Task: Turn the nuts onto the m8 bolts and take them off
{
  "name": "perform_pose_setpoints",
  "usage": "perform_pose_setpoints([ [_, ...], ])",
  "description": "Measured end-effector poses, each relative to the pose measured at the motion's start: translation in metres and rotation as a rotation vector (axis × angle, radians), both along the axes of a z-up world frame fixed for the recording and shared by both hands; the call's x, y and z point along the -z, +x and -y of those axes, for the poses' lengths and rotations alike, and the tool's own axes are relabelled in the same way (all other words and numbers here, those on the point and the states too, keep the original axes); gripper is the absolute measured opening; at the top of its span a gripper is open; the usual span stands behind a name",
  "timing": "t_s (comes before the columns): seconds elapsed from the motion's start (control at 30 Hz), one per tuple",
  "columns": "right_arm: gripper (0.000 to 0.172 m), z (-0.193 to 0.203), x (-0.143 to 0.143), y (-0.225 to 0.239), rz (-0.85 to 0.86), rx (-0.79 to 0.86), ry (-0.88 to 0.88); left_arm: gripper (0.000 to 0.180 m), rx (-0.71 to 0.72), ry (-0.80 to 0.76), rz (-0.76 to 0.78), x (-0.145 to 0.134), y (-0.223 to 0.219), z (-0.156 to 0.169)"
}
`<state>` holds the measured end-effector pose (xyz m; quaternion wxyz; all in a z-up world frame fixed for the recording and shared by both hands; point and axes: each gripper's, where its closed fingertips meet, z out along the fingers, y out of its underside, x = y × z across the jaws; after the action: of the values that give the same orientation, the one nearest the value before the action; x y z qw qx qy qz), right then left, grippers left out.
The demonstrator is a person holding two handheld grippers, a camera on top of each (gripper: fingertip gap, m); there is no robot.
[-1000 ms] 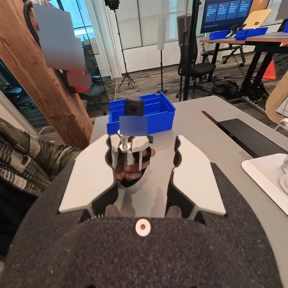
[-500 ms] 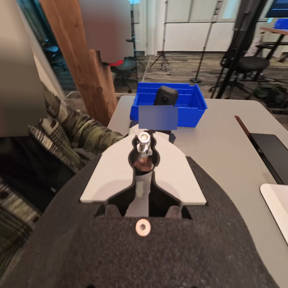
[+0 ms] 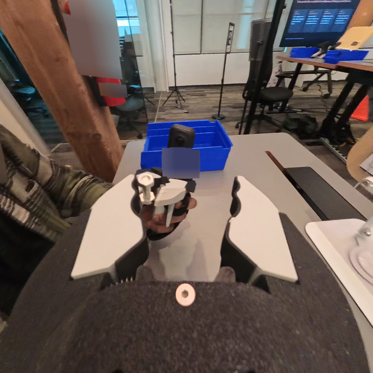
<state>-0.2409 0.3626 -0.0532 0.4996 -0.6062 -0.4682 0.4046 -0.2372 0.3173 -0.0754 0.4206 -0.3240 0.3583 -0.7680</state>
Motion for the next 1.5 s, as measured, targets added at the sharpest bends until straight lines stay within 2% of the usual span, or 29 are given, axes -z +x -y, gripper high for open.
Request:
perform_pose_setpoints([
  [0.2,0.082,-0.003,-0.003,0.013,-0.003,0.015,-0.019,0.015,-0.005,0.000,0.013,-0.003,-0.003,-0.001],
  [0.33,0.074,0.012,-0.005,0.004,-0.012,-0.024,-0.049,0.015,-0.029,0.002,0.010,-0.003,-0.003,-0.003],
  [0.57,0.044,0.020,0.002,-0.009,0.018,0.049,-0.121,0.015,-0.083,0.004,0.000,-0.001,-0.003,-0.009],
  [0.73,0.014,0.028,0.005,-0.014,0.056,-0.014,-0.140,0.015,-0.083,0.009,-0.014,0.000,-0.002,-0.008],
  [0.83,0.014,0.032,0.006,-0.013,0.100,-0.097,-0.099,0.015,-0.048,0.008,-0.012,0.000,-0.002,-0.005],
  [1.03,0.014,0.048,0.008,-0.006,0.184,-0.398,-0.001,0.015,0.042,0.018,-0.022,0.002,0.004,0.007],
  [1.1,0.021,0.042,0.009,-0.004,0.202,-0.391,-0.005,0.015,0.048,0.005,-0.009,0.001,0.002,0.006],
  [1.2,0.038,0.026,0.013,0.001,0.230,-0.279,0.024,0.015,0.035,0.005,0.006,-0.002,-0.002,0.003],
  [1.27,0.041,0.023,0.009,0.004,0.192,-0.243,0.010,0.015,0.029,0.002,0.010,-0.002,-0.002,0.002],
  [1.4,0.063,0.025,-0.005,0.001,0.088,-0.201,-0.019,0.015,0.024,0.002,0.005,-0.002,-0.001,0.003],
  [1.5,0.073,0.022,-0.006,-0.004,0.086,-0.168,-0.017,0.015,0.029,0.003,0.005,-0.001,0.000,0.004],
])
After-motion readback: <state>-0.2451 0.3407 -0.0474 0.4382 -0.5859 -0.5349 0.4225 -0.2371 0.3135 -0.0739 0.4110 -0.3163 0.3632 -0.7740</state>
